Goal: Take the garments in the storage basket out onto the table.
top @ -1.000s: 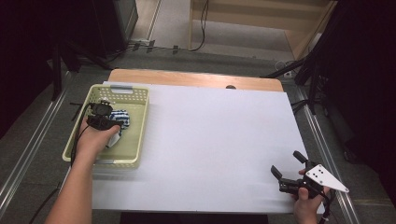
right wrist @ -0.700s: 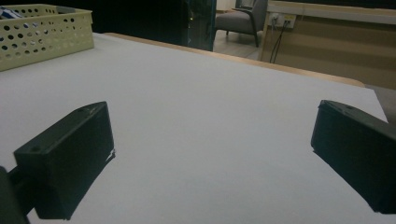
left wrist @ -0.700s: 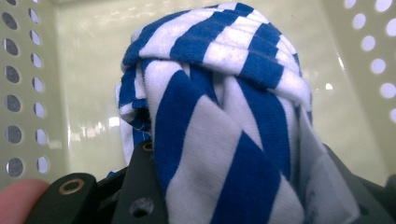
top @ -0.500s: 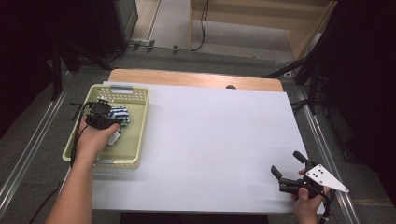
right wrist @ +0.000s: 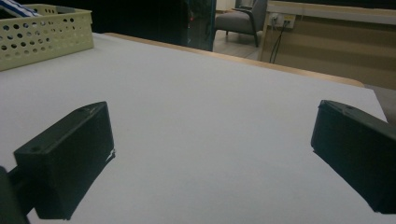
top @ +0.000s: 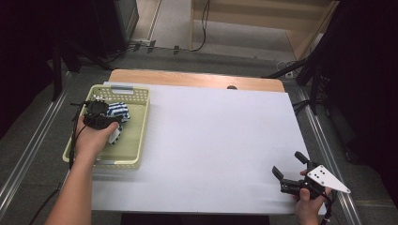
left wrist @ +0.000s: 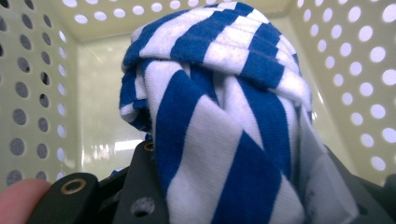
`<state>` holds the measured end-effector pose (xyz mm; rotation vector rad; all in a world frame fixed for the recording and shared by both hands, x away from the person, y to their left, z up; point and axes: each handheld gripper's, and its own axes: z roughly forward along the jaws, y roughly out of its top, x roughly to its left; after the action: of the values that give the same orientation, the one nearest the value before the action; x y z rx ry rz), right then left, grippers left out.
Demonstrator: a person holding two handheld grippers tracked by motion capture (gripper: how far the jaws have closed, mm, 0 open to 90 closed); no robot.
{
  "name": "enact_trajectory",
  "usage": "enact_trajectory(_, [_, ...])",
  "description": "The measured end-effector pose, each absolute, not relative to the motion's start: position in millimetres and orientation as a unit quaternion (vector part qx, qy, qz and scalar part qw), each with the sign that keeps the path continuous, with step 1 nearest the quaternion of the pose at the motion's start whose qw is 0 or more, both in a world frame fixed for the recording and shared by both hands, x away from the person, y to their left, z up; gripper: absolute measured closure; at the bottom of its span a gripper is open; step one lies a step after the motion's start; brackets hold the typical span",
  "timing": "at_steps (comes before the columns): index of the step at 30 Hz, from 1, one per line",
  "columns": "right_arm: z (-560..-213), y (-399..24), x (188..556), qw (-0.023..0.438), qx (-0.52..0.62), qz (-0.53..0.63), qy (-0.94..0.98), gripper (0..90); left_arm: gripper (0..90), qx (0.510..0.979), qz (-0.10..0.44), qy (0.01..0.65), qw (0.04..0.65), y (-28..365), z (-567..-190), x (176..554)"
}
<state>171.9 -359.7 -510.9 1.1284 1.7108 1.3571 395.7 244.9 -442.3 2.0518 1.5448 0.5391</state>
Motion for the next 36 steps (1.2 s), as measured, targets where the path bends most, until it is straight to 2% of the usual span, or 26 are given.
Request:
enact_trajectory(13, [-511,-359,172,0.335,0.434,0.52,0.655,0.0,63.9,0.717,0.253,0.567,0.317,250,-429,386])
enact_trajectory(36, [-511,-360,172,0.337,0.434,0.519,0.655,0.0,63.6,0.667,0.308,0.542,0.408,256,-416,369])
